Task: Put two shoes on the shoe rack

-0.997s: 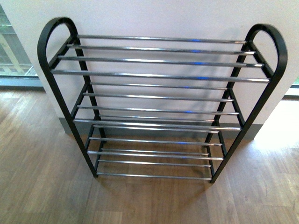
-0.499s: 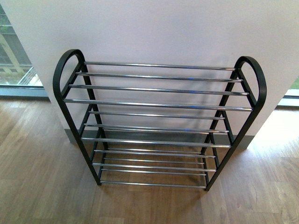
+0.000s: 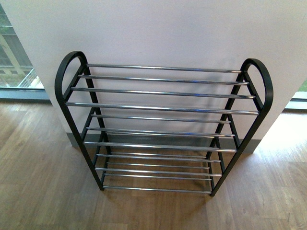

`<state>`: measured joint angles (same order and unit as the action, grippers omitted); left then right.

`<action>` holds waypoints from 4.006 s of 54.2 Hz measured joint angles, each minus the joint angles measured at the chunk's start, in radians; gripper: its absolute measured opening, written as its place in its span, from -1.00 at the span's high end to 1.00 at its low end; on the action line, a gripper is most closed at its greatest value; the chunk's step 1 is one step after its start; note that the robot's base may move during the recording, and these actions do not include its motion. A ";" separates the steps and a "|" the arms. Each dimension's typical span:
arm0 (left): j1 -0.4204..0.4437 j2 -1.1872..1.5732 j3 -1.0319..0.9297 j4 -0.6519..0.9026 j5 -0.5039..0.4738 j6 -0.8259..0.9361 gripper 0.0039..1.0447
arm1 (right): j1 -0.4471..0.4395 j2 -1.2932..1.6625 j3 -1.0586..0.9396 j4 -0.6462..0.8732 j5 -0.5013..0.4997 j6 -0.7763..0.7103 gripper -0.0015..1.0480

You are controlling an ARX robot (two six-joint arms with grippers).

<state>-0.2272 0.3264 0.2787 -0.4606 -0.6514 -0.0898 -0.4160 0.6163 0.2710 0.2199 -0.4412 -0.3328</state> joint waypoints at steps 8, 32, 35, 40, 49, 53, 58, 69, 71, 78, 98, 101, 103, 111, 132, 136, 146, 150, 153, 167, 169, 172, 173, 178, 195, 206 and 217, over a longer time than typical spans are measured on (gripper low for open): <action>0.000 0.000 0.000 0.000 0.000 0.000 0.98 | 0.013 0.022 0.003 0.008 -0.149 0.174 0.97; 0.000 0.000 0.000 0.000 0.000 0.000 0.98 | 0.415 0.383 0.296 -0.163 0.173 0.503 0.97; 0.000 0.000 0.000 0.000 0.000 0.000 0.98 | 0.444 0.428 0.325 -0.164 0.196 0.543 0.97; 0.000 0.000 0.000 0.000 0.001 0.000 0.98 | 0.495 0.510 0.375 -0.163 0.244 0.597 0.97; 0.000 0.000 0.000 0.000 0.000 0.000 0.98 | 0.552 0.665 0.466 -0.153 0.319 0.689 0.97; 0.000 0.000 0.000 0.000 0.000 0.000 0.98 | 0.576 0.777 0.533 -0.146 0.373 0.762 0.97; 0.000 0.000 0.000 0.000 0.000 0.000 0.98 | 0.592 0.864 0.586 -0.143 0.418 0.811 0.97; 0.000 0.000 0.000 0.000 0.000 0.000 0.98 | 0.642 1.072 0.738 -0.142 0.503 0.895 0.97; 0.000 0.000 0.000 0.000 0.000 0.000 0.98 | 0.649 1.101 0.761 -0.142 0.510 0.902 0.97; 0.000 0.000 0.000 0.000 0.000 0.000 0.98 | 0.669 1.199 0.847 -0.143 0.528 0.917 0.97; 0.000 0.000 0.000 0.000 0.000 0.000 0.98 | 0.619 1.454 1.058 -0.179 0.554 0.911 0.97; 0.000 0.000 0.000 0.000 0.000 0.000 0.98 | 0.595 1.494 1.094 -0.198 0.557 0.912 0.97; 0.000 0.000 0.000 0.000 0.000 0.000 0.98 | 0.575 1.522 1.122 -0.210 0.569 0.912 0.97; 0.000 0.000 0.000 0.000 0.000 0.000 0.98 | 0.513 1.584 1.228 -0.238 0.581 0.911 0.97; 0.000 0.000 0.000 0.000 0.000 0.000 0.98 | 0.441 1.629 1.327 -0.288 0.614 0.818 0.97; 0.000 0.000 0.000 0.000 0.000 0.000 0.98 | 0.431 1.630 1.327 -0.288 0.624 0.794 0.97; 0.000 0.000 0.000 0.000 0.000 0.000 0.98 | 0.418 1.630 1.327 -0.294 0.638 0.747 0.97; 0.000 0.000 0.000 0.000 0.000 0.000 0.98 | 0.413 1.631 1.328 -0.297 0.638 0.737 0.97; 0.000 0.000 0.000 0.000 0.000 0.000 0.98 | 0.409 1.635 1.335 -0.305 0.639 0.731 0.97; 0.000 0.000 0.000 0.000 0.000 0.000 0.98 | 0.398 1.645 1.336 -0.319 0.626 0.657 0.97; 0.000 0.000 0.000 0.000 0.000 0.000 0.98 | 0.398 1.645 1.334 -0.320 0.625 0.647 0.97; 0.000 0.000 0.000 0.000 0.000 0.000 0.98 | 0.398 1.645 1.334 -0.333 0.621 0.643 0.97; 0.000 0.000 0.000 0.000 0.000 0.000 0.98 | 0.398 1.645 1.334 -0.338 0.620 0.639 0.97; 0.000 0.000 0.000 0.000 0.000 0.000 0.98 | 0.398 1.645 1.334 -0.333 0.614 0.631 0.86; 0.000 0.000 0.000 0.000 0.000 0.000 0.98 | 0.399 1.585 1.275 -0.341 0.538 0.624 -0.11; 0.000 0.000 0.000 0.000 0.000 0.000 0.98 | 0.388 1.375 1.163 -0.397 0.465 0.574 -0.77; 0.000 0.000 0.000 0.000 0.000 0.000 0.98 | 0.346 1.144 0.966 -0.267 0.484 0.394 -0.79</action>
<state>-0.2272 0.3264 0.2787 -0.4606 -0.6514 -0.0898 -0.0700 1.7607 1.2366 -0.0475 0.0429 0.0612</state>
